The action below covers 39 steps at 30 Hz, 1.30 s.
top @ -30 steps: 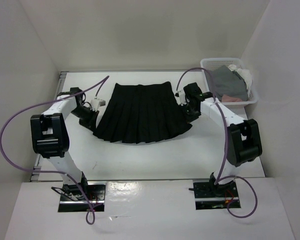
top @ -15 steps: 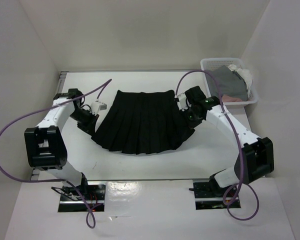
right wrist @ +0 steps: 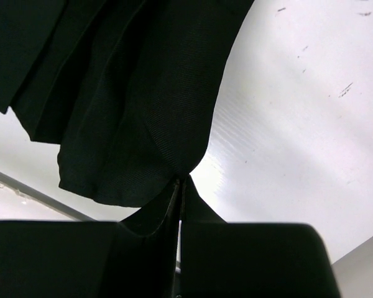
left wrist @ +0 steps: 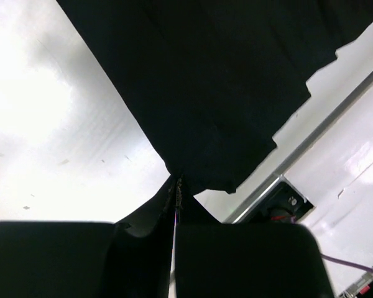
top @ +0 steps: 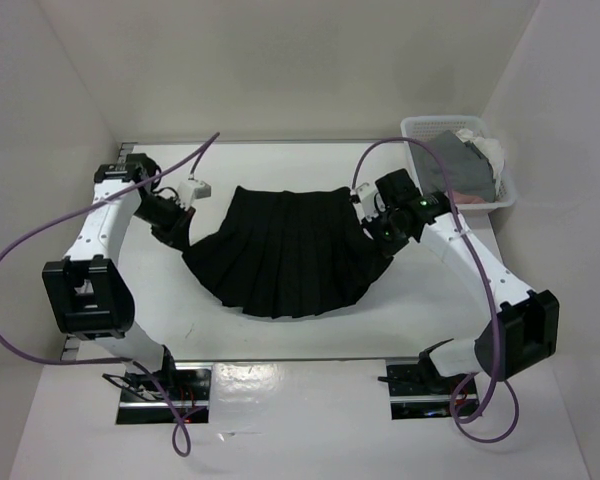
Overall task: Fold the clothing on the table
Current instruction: Fold the skirt
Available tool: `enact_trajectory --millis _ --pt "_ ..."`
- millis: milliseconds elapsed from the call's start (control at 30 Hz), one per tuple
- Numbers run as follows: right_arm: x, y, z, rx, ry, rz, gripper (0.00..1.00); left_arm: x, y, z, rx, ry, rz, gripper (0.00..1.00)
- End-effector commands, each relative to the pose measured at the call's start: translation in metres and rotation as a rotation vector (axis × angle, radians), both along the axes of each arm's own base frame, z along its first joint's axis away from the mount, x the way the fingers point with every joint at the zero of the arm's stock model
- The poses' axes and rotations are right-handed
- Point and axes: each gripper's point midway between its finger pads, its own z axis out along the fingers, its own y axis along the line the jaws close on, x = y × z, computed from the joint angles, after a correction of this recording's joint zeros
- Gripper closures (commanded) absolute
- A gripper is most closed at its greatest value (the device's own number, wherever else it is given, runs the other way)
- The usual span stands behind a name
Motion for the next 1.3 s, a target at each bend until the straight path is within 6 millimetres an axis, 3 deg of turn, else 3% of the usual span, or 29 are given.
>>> enact_trajectory --millis 0,33,333,367,600,800,867,1000,1267 --pt "0.011 0.008 0.029 0.044 -0.081 0.034 1.00 0.012 -0.013 0.017 -0.085 -0.024 -0.032 1.00" --pt "0.015 0.008 0.032 0.053 -0.084 0.029 1.00 0.021 -0.012 0.025 -0.083 -0.049 -0.023 1.00" --pt "0.066 -0.023 0.043 0.100 -0.131 -0.080 1.00 0.066 -0.011 0.029 -0.157 -0.063 0.032 1.00" --pt "0.072 -0.031 0.037 0.104 -0.114 -0.099 1.00 0.073 -0.009 0.035 -0.179 -0.083 0.049 1.00" --pt "0.109 -0.070 0.028 0.136 -0.086 -0.181 1.00 0.109 0.009 0.032 -0.230 -0.077 0.135 1.00" --pt "0.122 -0.079 0.012 0.167 -0.040 -0.207 1.00 0.129 0.019 0.034 -0.240 -0.100 0.167 1.00" --pt "0.122 -0.077 0.012 0.170 -0.043 -0.185 1.00 0.125 0.018 0.028 -0.242 -0.075 0.163 1.00" --pt "0.096 -0.066 -0.001 0.155 0.018 -0.134 1.00 0.104 0.014 0.015 -0.225 -0.044 0.114 1.00" --pt "0.055 -0.032 -0.028 0.052 0.083 -0.038 0.97 0.048 -0.023 -0.026 -0.186 0.110 0.004 0.99"
